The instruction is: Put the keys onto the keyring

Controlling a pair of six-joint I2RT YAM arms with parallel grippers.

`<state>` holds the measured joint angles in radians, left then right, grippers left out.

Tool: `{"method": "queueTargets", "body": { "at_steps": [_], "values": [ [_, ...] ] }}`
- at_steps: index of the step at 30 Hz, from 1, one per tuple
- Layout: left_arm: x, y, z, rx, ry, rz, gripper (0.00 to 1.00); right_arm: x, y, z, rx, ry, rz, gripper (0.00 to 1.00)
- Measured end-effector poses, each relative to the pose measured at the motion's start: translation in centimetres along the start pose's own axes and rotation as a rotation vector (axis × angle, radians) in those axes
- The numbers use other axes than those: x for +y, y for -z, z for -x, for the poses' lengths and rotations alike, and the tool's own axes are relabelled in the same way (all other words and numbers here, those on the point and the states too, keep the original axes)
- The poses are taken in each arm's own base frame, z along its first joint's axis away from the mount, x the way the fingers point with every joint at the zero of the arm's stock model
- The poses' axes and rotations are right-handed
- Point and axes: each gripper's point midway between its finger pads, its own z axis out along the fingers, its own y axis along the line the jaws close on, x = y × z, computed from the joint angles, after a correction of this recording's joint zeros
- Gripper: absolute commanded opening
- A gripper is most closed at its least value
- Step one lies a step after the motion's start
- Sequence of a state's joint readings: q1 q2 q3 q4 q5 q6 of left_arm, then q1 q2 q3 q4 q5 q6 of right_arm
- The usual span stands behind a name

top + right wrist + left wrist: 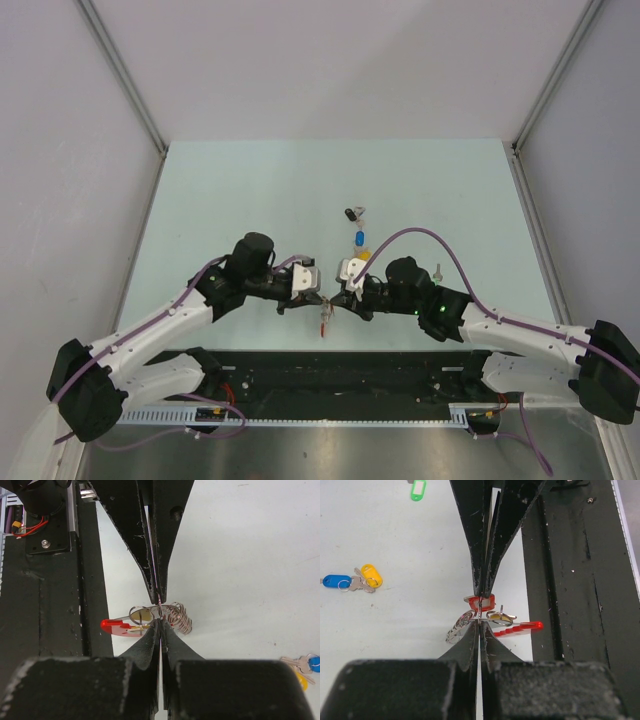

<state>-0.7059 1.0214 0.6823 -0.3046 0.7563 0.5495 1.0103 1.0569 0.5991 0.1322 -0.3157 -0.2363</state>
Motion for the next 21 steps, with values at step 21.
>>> {"method": "queueTargets", "body": {
  "at_steps": [21],
  "values": [
    [-0.33,-0.15,0.04,0.002,-0.003,-0.010,0.00,0.21,-0.20,0.23,0.005,-0.016,0.016,0.00]
  ]
}}
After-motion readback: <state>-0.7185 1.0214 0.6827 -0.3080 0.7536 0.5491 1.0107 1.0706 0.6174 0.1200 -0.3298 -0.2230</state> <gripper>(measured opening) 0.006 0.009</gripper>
